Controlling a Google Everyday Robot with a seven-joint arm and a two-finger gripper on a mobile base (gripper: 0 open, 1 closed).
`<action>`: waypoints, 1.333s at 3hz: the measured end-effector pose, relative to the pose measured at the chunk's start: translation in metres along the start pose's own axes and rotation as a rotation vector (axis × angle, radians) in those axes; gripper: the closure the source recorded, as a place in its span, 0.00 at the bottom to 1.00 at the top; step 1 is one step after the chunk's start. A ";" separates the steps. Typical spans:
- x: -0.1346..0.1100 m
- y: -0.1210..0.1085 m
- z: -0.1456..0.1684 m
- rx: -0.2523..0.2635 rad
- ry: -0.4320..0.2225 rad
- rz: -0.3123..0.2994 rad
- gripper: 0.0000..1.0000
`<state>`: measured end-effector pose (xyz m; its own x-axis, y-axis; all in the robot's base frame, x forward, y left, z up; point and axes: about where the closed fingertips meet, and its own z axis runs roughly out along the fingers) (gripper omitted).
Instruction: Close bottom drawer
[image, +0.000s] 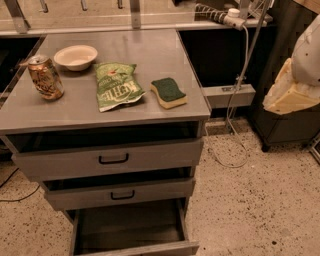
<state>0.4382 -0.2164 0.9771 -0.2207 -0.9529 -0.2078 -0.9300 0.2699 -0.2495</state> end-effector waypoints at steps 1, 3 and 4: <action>-0.002 0.007 0.007 0.011 -0.008 -0.008 1.00; -0.011 0.075 0.098 -0.070 -0.081 0.006 1.00; -0.007 0.118 0.176 -0.163 -0.078 0.022 1.00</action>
Offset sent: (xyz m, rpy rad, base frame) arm -0.0639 0.0426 -0.1566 0.0897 0.1364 0.0389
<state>0.3819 -0.1539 0.7824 -0.2241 -0.9316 -0.2861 -0.9620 0.2585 -0.0883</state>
